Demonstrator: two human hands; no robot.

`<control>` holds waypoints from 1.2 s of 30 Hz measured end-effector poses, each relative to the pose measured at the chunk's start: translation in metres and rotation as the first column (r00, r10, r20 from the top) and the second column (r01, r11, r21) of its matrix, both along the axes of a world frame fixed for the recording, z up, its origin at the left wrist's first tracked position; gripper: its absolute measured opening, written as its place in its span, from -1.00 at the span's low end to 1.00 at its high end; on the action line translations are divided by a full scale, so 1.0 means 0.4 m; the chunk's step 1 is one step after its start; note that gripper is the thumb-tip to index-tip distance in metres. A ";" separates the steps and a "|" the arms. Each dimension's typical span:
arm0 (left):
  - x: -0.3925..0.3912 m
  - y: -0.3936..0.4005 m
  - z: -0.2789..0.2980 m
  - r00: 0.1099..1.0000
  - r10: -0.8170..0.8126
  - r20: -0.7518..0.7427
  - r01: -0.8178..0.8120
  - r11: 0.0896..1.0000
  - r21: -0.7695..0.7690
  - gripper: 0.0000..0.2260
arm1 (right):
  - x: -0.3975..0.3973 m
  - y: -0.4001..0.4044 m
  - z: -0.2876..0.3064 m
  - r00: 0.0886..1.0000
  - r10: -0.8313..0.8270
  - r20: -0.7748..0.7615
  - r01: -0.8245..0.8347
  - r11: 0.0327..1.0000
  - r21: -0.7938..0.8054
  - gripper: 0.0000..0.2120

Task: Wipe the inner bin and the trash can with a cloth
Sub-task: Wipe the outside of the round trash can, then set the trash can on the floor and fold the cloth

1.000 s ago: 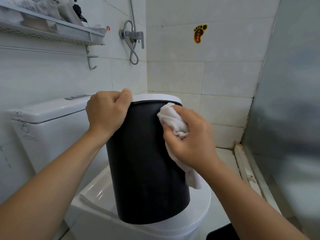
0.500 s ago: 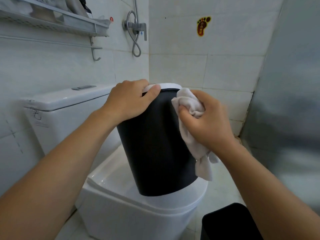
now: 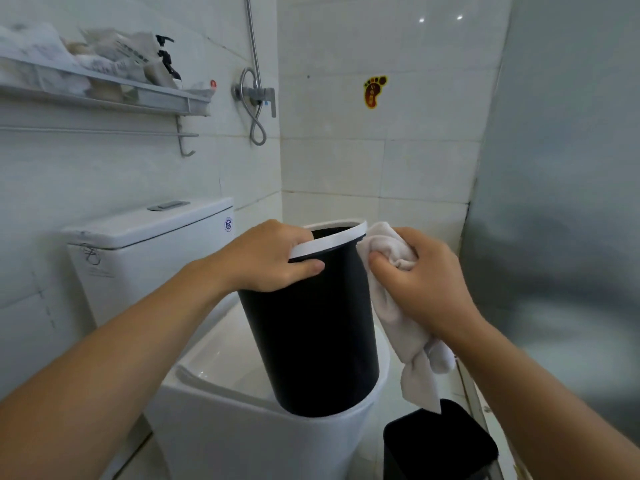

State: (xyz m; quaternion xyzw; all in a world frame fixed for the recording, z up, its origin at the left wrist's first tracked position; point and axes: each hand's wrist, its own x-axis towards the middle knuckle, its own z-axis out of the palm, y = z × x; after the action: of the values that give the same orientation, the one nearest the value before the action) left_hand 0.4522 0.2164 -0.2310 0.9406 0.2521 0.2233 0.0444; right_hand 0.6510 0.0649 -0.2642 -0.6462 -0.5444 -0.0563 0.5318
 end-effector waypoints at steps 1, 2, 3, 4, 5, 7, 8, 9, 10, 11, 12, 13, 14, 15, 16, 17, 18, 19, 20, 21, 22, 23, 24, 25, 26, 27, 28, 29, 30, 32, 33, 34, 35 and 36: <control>0.003 -0.030 -0.002 0.999 0.005 -0.054 -0.002 0.998 0.062 -0.75 | -0.002 -0.023 -0.005 1.000 -0.007 -0.017 0.007 1.000 -0.006 -0.86; 0.004 -0.062 -0.003 0.995 0.012 -0.103 0.001 0.993 0.122 -0.71 | -0.005 -0.049 -0.012 0.999 -0.016 -0.031 0.015 1.000 -0.015 -0.87; 0.003 -0.091 -0.002 0.990 0.021 -0.142 0.005 0.984 0.180 -0.69 | -0.007 -0.070 -0.016 0.999 -0.022 -0.043 0.021 1.000 -0.023 -0.88; -0.003 -0.125 -0.003 0.984 0.033 -0.172 0.008 0.973 0.233 -0.67 | -0.011 -0.098 -0.023 0.998 -0.027 -0.059 0.025 0.999 -0.030 -0.89; -0.010 -0.153 -0.002 0.981 0.040 -0.191 0.015 0.960 0.279 -0.66 | -0.014 -0.121 -0.027 0.997 -0.027 -0.072 0.025 0.999 -0.033 -0.89; -0.032 -0.213 -0.007 0.974 0.050 -0.220 0.028 0.940 0.340 -0.64 | -0.020 -0.171 -0.042 0.996 -0.015 -0.092 0.010 0.998 -0.055 -0.87; -0.045 -0.244 -0.011 0.972 0.053 -0.228 0.035 0.931 0.362 -0.63 | -0.024 -0.194 -0.050 0.995 -0.006 -0.098 -0.002 0.997 -0.076 -0.86; -0.057 -0.274 -0.018 0.971 0.052 -0.232 0.042 0.923 0.382 -0.64 | -0.029 -0.216 -0.059 0.995 0.008 -0.102 -0.018 0.995 -0.097 -0.85; -0.069 -0.301 -0.026 0.972 0.046 -0.231 0.053 0.913 0.404 -0.64 | -0.035 -0.236 -0.067 0.994 0.022 -0.104 -0.034 0.993 -0.111 -0.85; -0.081 -0.324 -0.036 0.975 0.025 -0.223 0.075 0.899 0.431 -0.64 | -0.043 -0.254 -0.075 0.994 0.036 -0.104 -0.048 0.992 -0.118 -0.84; -0.094 -0.346 -0.043 0.978 -0.003 -0.209 0.102 0.879 0.465 -0.64 | -0.051 -0.271 -0.082 0.993 0.047 -0.104 -0.059 0.991 -0.121 -0.84; -0.109 -0.365 -0.048 0.980 -0.030 -0.195 0.125 0.860 0.495 -0.64 | -0.060 -0.287 -0.089 0.993 0.061 -0.104 -0.074 0.990 -0.121 -0.84; -0.122 -0.384 -0.052 0.981 -0.043 -0.189 0.136 0.849 0.511 -0.64 | -0.069 -0.303 -0.095 0.991 0.077 -0.108 -0.090 0.989 -0.120 -0.84; -0.134 -0.402 -0.055 0.980 -0.042 -0.197 0.139 0.848 0.511 -0.63 | -0.079 -0.317 -0.101 0.989 0.091 -0.113 -0.105 0.987 -0.118 -0.83; -0.145 -0.420 -0.062 0.977 -0.039 -0.209 0.142 0.848 0.511 -0.63 | -0.087 -0.330 -0.107 0.988 0.094 -0.120 -0.109 0.987 -0.121 -0.83; -0.154 -0.435 -0.071 0.975 -0.041 -0.220 0.151 0.844 0.514 -0.63 | -0.095 -0.340 -0.114 0.988 0.086 -0.126 -0.102 0.987 -0.126 -0.83; -0.163 -0.453 -0.080 0.973 -0.045 -0.228 0.160 0.839 0.520 -0.63 | -0.101 -0.349 -0.121 0.989 0.071 -0.130 -0.088 0.987 -0.133 -0.83; -0.170 -0.469 -0.087 0.972 -0.047 -0.229 0.165 0.833 0.528 -0.63 | -0.106 -0.356 -0.128 0.989 0.055 -0.136 -0.074 0.987 -0.141 -0.83; -0.176 -0.482 -0.095 0.974 -0.048 -0.221 0.163 0.827 0.538 -0.63 | -0.110 -0.361 -0.134 0.988 0.037 -0.150 -0.060 0.987 -0.151 -0.83; -0.182 -0.494 -0.103 0.977 -0.051 -0.207 0.157 0.827 0.539 -0.63 | -0.113 -0.365 -0.140 0.985 0.016 -0.171 -0.044 0.986 -0.161 -0.82; -0.188 -0.507 -0.113 0.979 -0.056 -0.197 0.155 0.834 0.530 -0.63 | -0.114 -0.369 -0.146 0.981 -0.010 -0.191 -0.024 0.985 -0.173 -0.81; -0.194 -0.518 -0.125 0.979 -0.061 -0.192 0.155 0.840 0.520 -0.63 | -0.115 -0.375 -0.151 0.977 -0.036 -0.210 -0.003 0.983 -0.186 -0.80; -0.200 -0.529 -0.141 0.980 -0.066 -0.189 0.157 0.843 0.515 -0.63 | -0.116 -0.382 -0.157 0.972 -0.059 -0.228 0.013 0.980 -0.197 -0.81; -0.206 -0.540 -0.157 0.979 -0.071 -0.190 0.161 0.845 0.510 -0.63 | -0.118 -0.390 -0.164 0.968 -0.078 -0.240 0.027 0.978 -0.207 -0.81; -0.212 -0.551 -0.175 0.979 -0.079 -0.188 0.165 0.847 0.505 -0.62 | -0.120 -0.398 -0.173 0.966 -0.096 -0.241 0.044 0.976 -0.214 -0.81; -0.217 -0.561 -0.192 0.980 -0.087 -0.179 0.166 0.851 0.499 -0.62 | -0.124 -0.408 -0.182 0.967 -0.110 -0.232 0.060 0.975 -0.215 -0.81; -0.222 -0.569 -0.209 0.982 -0.094 -0.166 0.165 0.857 0.488 -0.62 | -0.129 -0.418 -0.190 0.969 -0.123 -0.217 0.076 0.974 -0.214 -0.82; -0.227 -0.578 -0.224 0.983 -0.102 -0.154 0.164 0.865 0.474 -0.63 | -0.135 -0.428 -0.197 0.971 -0.140 -0.196 0.097 0.972 -0.213 -0.82; -0.232 -0.586 -0.238 0.982 -0.112 -0.149 0.169 0.873 0.458 -0.63 | -0.140 -0.437 -0.203 0.972 -0.163 -0.170 0.125 0.968 -0.215 -0.83; -0.243 -0.598 -0.266 0.979 -0.135 -0.153 0.189 0.885 0.426 -0.63 | -0.147 -0.451 -0.215 0.972 -0.212 -0.106 0.186 0.959 -0.212 -0.82; -0.248 -0.603 -0.280 0.976 -0.147 -0.158 0.201 0.888 0.415 -0.63 | -0.151 -0.456 -0.219 0.969 -0.230 -0.084 0.209 0.956 -0.205 -0.81; -0.251 -0.609 -0.294 0.974 -0.157 -0.161 0.211 0.888 0.409 -0.63 | -0.155 -0.460 -0.224 0.967 -0.244 -0.076 0.226 0.954 -0.196 -0.80; -0.253 -0.614 -0.307 0.972 -0.167 -0.165 0.221 0.886 0.407 -0.64 | -0.158 -0.461 -0.230 0.964 -0.255 -0.074 0.238 0.954 -0.185 -0.79; -0.253 -0.620 -0.320 0.969 -0.176 -0.173 0.233 0.884 0.405 -0.65 | -0.163 -0.463 -0.237 0.962 -0.263 -0.068 0.248 0.953 -0.177 -0.77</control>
State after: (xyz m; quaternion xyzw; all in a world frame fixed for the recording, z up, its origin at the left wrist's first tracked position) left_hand 0.3510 -0.0316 -0.3591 0.9618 0.0992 0.2041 -0.1533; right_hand 0.5857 -0.1204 -0.3591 -0.7553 -0.4343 -0.0495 0.4883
